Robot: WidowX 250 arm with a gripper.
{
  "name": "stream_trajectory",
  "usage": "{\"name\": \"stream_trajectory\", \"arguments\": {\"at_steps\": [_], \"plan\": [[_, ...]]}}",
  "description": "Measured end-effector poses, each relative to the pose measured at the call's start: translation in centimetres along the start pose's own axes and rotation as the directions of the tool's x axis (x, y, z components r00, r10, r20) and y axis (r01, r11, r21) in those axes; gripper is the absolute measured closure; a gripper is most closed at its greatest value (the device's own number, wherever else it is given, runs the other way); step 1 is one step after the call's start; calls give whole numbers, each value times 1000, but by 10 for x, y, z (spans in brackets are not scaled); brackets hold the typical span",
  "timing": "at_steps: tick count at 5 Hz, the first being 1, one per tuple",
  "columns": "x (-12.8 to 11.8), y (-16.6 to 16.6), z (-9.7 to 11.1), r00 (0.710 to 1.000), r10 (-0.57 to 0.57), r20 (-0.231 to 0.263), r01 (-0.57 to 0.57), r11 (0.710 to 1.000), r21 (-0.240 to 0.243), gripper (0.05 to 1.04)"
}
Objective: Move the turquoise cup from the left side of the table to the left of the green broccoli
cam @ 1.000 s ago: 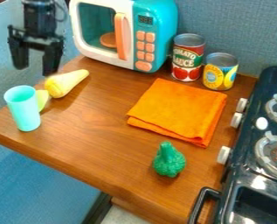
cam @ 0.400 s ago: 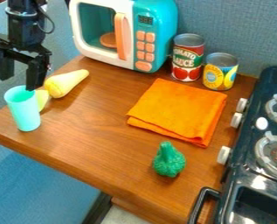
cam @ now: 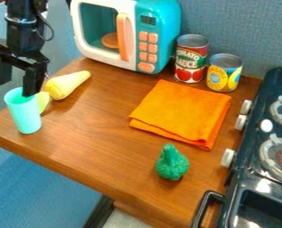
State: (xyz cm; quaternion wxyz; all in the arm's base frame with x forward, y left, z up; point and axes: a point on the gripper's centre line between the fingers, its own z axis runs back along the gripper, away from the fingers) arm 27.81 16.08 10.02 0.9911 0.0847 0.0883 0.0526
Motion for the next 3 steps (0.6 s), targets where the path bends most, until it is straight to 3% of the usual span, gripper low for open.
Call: {"name": "stream_trajectory", "arguments": {"at_steps": [3], "plan": [[-2, -7, -6, 1000, 7, -8, -7, 1000, -21, 79]]}}
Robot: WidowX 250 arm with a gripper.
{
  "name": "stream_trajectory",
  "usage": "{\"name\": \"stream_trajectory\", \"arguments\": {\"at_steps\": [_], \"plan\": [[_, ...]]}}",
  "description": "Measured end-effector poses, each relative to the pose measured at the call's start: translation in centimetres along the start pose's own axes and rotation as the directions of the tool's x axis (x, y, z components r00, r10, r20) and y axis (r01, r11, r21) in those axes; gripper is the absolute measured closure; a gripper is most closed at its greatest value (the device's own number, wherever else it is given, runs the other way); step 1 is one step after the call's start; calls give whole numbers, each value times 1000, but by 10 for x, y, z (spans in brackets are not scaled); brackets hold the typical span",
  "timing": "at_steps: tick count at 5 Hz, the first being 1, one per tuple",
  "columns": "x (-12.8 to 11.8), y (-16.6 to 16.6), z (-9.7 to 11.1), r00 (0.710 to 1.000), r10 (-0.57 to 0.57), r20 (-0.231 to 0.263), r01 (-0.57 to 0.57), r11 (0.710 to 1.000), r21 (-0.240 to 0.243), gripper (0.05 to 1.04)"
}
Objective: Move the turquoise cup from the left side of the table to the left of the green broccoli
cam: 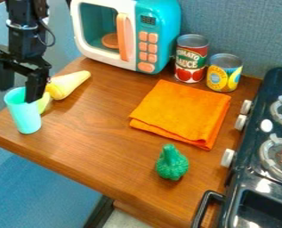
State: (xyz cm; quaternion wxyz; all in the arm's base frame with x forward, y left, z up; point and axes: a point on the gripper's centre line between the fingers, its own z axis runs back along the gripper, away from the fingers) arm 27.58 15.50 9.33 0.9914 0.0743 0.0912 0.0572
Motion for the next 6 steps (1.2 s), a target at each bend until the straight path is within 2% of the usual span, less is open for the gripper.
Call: {"name": "stream_trajectory", "arguments": {"at_steps": [1, 2, 3, 4, 5, 6], "plan": [[0, -3, -8, 999, 16, -28, -17, 1000, -13, 79], [10, -12, -17, 1000, -3, 7, 3, 997, -71, 79], [17, -17, -26, 998, -1, 62, 6, 997, -81, 79], [20, -19, -34, 995, 1, 103, 7, 997, -80, 133], [21, -18, -36, 993, 14, 113, -6, 998, -70, 415], [17, -16, -36, 996, 20, 86, -15, 998, -63, 710]]}}
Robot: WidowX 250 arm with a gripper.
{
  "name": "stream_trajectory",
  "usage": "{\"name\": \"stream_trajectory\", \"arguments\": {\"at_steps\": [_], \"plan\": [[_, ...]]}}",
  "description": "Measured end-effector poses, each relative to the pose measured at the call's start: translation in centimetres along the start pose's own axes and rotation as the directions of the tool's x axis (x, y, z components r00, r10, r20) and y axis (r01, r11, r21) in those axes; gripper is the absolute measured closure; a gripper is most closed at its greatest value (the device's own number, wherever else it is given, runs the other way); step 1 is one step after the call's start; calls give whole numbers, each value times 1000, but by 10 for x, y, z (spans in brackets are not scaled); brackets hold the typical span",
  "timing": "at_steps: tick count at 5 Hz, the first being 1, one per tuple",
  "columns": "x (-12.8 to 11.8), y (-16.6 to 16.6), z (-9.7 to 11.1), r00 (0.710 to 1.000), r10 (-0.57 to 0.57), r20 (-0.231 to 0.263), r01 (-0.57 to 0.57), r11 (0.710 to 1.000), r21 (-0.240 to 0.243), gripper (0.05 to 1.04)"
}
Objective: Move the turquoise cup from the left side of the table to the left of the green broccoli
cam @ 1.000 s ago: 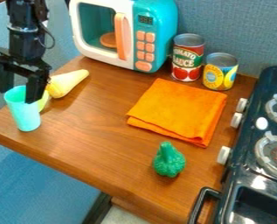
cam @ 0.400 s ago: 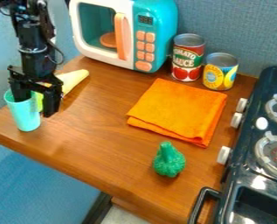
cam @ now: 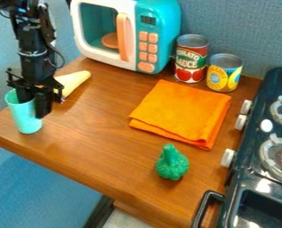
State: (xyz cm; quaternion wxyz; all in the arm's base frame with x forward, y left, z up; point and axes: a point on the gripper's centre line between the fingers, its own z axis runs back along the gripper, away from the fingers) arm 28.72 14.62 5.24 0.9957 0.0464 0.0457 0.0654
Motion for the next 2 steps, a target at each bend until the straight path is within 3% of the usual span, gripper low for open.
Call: {"name": "stream_trajectory", "arguments": {"at_steps": [1, 2], "plan": [[-6, 2, 3, 999, -25, -36, 25, 1000, 9, 914], [-13, 3, 37, 999, -44, 5, 44, 996, 72, 976]]}}
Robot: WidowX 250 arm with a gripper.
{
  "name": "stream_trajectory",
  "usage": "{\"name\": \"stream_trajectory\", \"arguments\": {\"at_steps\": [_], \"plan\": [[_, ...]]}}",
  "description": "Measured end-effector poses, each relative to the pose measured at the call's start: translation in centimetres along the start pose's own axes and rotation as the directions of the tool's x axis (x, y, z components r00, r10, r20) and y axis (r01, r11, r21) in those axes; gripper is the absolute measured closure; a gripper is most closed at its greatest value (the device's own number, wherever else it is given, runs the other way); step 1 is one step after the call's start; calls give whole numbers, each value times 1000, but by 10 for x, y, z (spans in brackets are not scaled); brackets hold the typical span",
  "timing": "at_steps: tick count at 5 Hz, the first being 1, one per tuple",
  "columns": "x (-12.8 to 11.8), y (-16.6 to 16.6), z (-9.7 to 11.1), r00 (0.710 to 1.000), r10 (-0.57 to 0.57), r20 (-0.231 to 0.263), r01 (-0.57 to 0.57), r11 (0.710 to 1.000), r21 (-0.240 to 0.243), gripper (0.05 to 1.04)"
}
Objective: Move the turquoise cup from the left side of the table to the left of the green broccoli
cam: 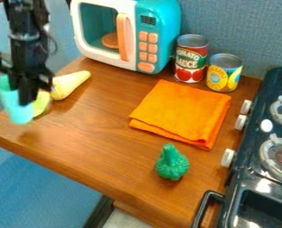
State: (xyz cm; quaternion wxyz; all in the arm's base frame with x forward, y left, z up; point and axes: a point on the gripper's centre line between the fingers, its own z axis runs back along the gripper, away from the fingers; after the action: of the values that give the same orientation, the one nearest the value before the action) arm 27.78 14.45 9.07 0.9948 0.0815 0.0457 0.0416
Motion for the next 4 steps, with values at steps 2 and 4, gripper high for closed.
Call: {"name": "stream_trajectory", "arguments": {"at_steps": [2, 4], "plan": [[-18, -75, 52, 947, -303, 101, 304, 953, 11, 979], [-27, -145, 60, 852, -503, 143, 515, 854, -68, 979]]}}
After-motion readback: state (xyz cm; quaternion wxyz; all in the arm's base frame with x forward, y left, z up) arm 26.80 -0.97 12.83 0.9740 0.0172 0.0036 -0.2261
